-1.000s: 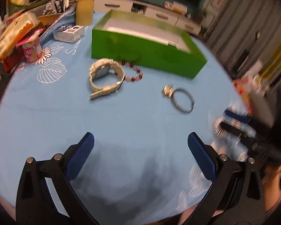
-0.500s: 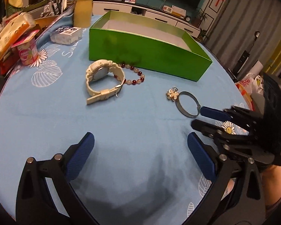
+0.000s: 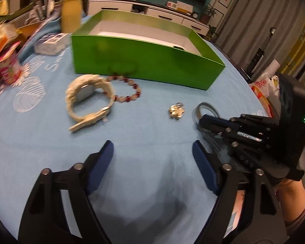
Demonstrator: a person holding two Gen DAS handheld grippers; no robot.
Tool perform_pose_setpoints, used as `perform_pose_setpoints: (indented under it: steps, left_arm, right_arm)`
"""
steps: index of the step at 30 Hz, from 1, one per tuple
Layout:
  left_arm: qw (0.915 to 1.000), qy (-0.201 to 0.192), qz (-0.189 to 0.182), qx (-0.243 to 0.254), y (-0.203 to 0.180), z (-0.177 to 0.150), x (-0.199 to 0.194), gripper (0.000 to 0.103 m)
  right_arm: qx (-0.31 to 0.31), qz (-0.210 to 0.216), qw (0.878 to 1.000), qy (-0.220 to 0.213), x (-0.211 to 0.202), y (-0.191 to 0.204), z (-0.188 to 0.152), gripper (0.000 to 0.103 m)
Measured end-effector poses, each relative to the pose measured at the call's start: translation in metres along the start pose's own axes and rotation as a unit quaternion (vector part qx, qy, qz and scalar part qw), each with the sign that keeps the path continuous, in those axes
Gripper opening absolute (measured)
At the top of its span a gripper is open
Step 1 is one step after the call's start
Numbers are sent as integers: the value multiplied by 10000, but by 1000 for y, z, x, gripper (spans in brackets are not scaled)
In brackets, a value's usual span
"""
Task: Organize jewelry
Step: 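Grasp the gold flower brooch with the left tool while the right tool grasps the silver bangle, then lift the brooch and bangle and carry both toward the green box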
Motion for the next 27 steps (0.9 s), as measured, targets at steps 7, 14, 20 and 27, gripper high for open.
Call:
perform_pose_setpoints:
  steps: [7,14,20,27]
  left_arm:
    - [9994,136,-266,168,-30,17,28,63]
    - [9995,167,-43,261,-43,33,54,39]
    - [9993,78,125,351,-43,38,59,21]
    - [9992,-132,144,358,-39,36,38,21]
  right_arm:
    - [576,-101,9977,-338,-34,-36,-10,3]
    - [778,-102,9956,-505,-48,-48,-18,3]
    - [777,-40,9950,-623,-54,-47,-15,3]
    - [789,-23,9946,-673,-59,-47,-14,3]
Point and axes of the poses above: each gripper's, at about its wrist camera, not at the fingertips, and x roughly the way its jaws point, y to its left, z to its top, the point moved 4 cm from there along x, roughly the way its jaws point, and after that the axes turned 6 degrees about z, right-handed, at the moved point
